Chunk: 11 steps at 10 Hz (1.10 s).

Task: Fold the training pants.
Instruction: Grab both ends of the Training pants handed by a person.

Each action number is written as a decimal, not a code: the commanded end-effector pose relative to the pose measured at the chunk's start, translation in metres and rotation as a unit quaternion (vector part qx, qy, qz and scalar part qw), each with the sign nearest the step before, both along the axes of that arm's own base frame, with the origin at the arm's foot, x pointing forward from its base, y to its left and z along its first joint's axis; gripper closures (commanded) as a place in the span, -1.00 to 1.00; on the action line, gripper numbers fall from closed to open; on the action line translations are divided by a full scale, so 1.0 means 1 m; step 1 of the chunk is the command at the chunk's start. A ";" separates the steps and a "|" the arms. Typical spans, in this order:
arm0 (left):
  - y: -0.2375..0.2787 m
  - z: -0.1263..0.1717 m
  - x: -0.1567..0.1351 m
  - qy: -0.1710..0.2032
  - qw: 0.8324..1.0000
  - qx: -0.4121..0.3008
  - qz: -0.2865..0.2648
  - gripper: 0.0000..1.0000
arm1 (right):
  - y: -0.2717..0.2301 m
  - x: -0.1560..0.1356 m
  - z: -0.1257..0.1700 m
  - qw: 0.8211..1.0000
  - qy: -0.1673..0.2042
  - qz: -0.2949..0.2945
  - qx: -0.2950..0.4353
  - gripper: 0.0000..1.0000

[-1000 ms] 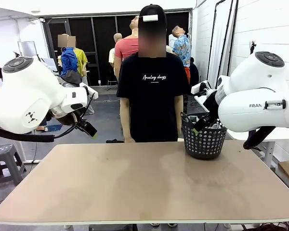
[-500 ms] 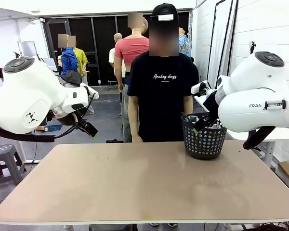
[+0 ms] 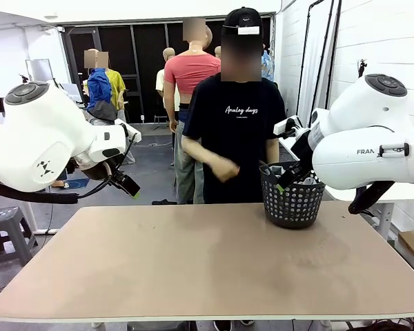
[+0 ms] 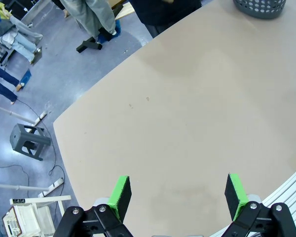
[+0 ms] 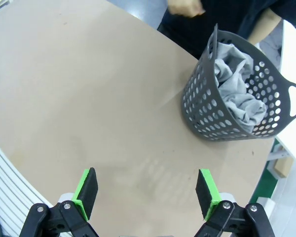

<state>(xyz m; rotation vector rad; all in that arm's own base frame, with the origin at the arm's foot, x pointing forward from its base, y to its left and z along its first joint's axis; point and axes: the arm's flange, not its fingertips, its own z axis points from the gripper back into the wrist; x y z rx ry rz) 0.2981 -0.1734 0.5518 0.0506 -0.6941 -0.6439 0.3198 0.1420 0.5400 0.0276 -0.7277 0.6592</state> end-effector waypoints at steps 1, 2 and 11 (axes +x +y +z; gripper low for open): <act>0.002 0.000 0.002 0.000 1.000 0.006 -0.009 -1.00 | -0.001 0.000 0.000 1.000 0.001 0.000 0.001 -1.00; 0.002 0.000 0.002 0.000 1.000 0.006 -0.009 -1.00 | -0.001 0.000 0.000 1.000 0.001 0.000 0.001 -1.00; 0.002 0.000 0.002 0.000 1.000 0.006 -0.009 -1.00 | -0.001 0.000 0.000 1.000 0.001 0.000 0.001 -1.00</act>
